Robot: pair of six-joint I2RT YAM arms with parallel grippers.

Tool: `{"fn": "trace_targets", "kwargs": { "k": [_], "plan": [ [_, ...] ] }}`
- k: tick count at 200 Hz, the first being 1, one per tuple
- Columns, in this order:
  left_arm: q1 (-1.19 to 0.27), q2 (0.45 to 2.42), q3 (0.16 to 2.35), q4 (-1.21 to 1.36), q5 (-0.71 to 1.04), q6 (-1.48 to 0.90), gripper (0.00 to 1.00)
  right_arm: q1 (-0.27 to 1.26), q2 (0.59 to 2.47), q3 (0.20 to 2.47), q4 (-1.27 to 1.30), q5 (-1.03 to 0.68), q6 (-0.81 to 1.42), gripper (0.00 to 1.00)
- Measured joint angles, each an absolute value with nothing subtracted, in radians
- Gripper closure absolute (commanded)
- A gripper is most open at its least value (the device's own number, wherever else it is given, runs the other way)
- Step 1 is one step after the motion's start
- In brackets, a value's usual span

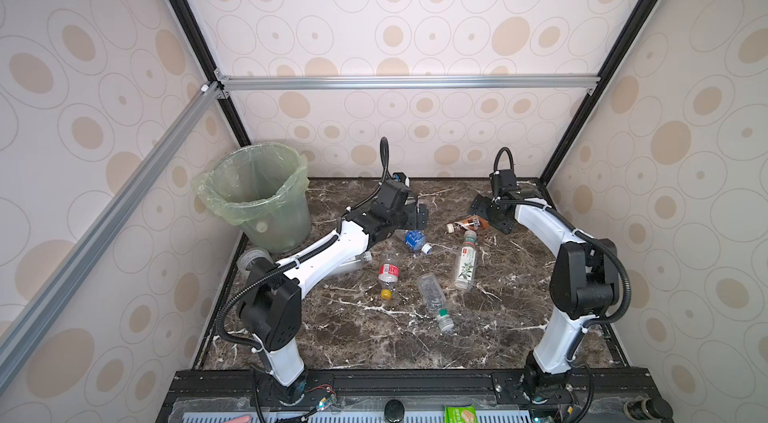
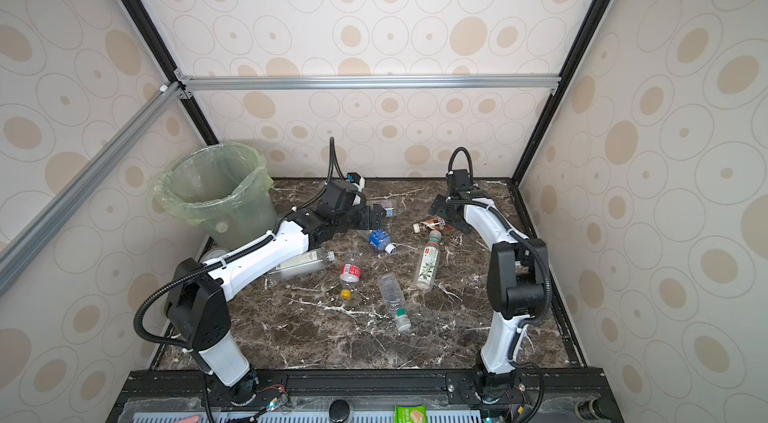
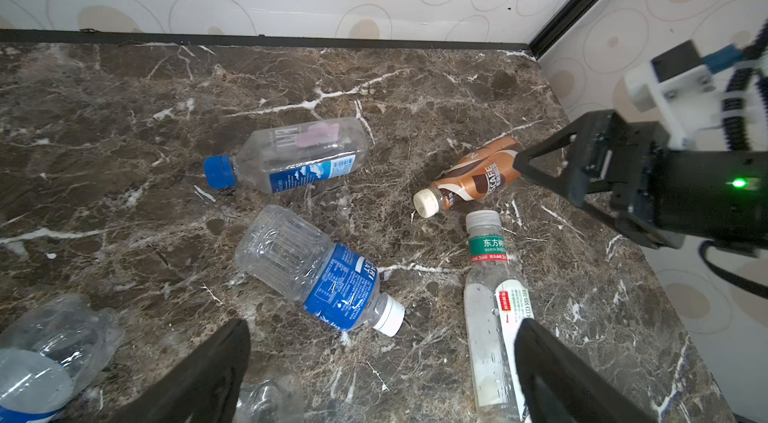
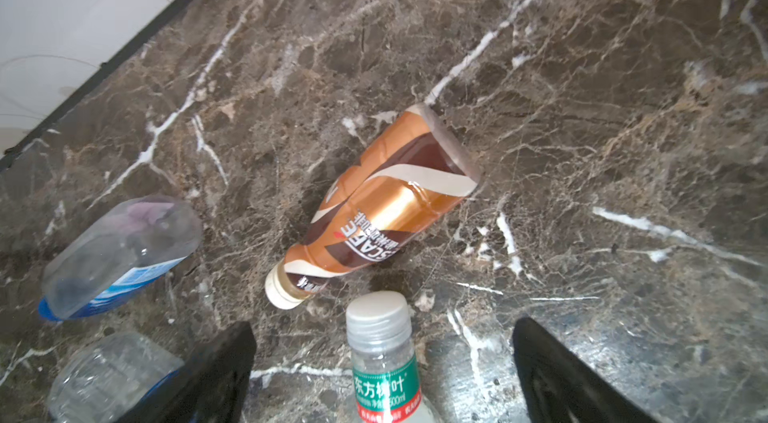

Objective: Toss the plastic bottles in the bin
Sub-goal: 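Close the right gripper around the brown Nescafe bottle's body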

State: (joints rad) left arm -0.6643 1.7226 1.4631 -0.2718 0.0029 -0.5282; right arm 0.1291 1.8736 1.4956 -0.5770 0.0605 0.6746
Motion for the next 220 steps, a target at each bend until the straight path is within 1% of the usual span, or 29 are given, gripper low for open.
{"fn": "trace_targets", "kwargs": {
  "k": [71, 111, 203, 220],
  "plan": [
    [-0.680, 1.732, 1.498, -0.274, 0.001, -0.515, 0.01, 0.115, 1.921, 1.492, -0.504, 0.052, 0.755, 0.00],
    [-0.683, 1.732, 1.495, -0.274, -0.002, -0.515, 0.01, 0.110, 1.991, 1.493, -0.473, 0.036, 0.781, 0.00],
    [-0.688, 1.699, 1.410, -0.243, -0.031, -0.515, 0.01, 0.096, 2.059, 1.505, -0.395, -0.002, 0.830, 0.00],
    [-0.688, 1.681, 1.399, -0.239, -0.036, -0.515, 0.01, 0.090, 2.077, 1.505, -0.384, -0.009, 0.837, 0.01]
  ]
}}
